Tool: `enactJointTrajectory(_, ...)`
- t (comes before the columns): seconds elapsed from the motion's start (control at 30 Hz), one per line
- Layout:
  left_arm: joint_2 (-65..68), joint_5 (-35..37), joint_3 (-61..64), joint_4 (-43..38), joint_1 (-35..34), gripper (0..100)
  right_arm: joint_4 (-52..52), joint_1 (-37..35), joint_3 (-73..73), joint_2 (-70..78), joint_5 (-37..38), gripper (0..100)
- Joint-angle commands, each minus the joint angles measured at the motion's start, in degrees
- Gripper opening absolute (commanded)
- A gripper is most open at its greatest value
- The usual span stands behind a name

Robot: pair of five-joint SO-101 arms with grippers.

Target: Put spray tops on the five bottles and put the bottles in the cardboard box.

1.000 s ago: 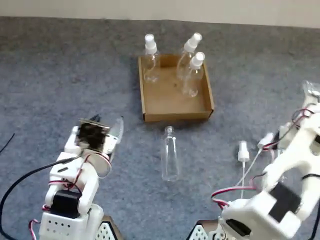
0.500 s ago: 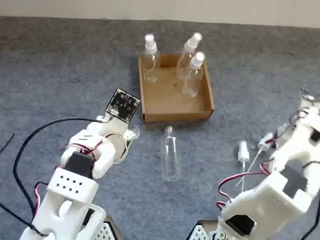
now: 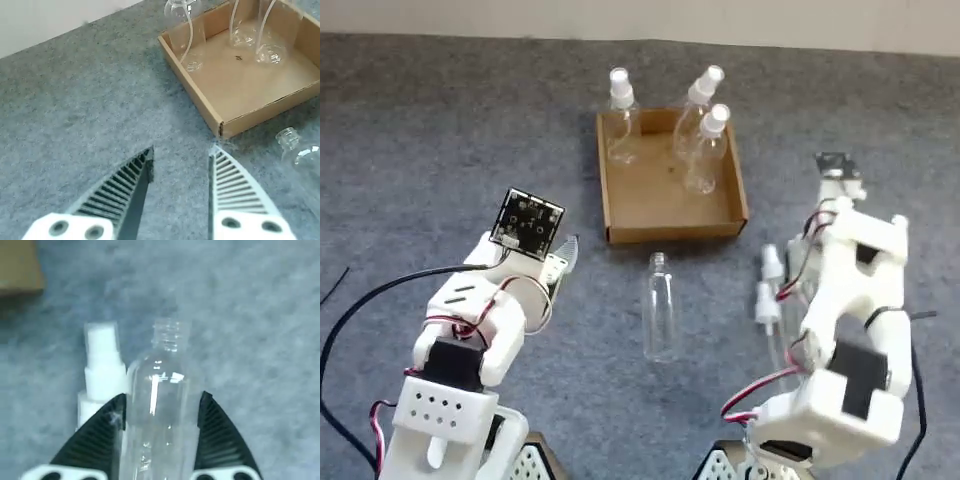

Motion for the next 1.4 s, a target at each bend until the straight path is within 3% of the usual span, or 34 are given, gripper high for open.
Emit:
enactJointTrajectory(0.0,1.45,-0.35,-0.84,0.26,-0.75,16,0.04,-4.97,11.21,-9.36,-2.81,2.6)
enactJointTrajectory(0.2,8.66,-0.35,-4.53,2.37,2.33,16,0.57,-7.69,21.67,-25.1,-3.52,2.6)
enactJointTrajectory(0.37,19.91,-0.53,-14.46,9.32,13.76,16,6.29,-5.14,23.16,-35.65,-4.22,2.6)
enactJointTrajectory(0.5,28.97,-0.26,-21.23,10.64,24.48,16,10.15,0.13,16.22,-38.99,-1.76,2.6)
enactJointTrajectory(0.7,46.2,1.05,-32.48,10.37,33.01,16,10.24,9.89,6.37,-30.55,0.53,2.6)
enactJointTrajectory(1.0,71.52,16.26,-46.9,-2.99,37.76,16,9.98,17.1,-8.48,-11.91,4.66,2.6)
enactJointTrajectory(1.17,79.6,21.45,-53.05,-6.77,38.11,16,9.89,18.51,-12.62,-6.81,6.77,2.6)
enactJointTrajectory(1.37,82.86,22.24,-53.76,-6.68,37.93,16,9.8,18.15,-12.7,-4.09,9.05,2.6)
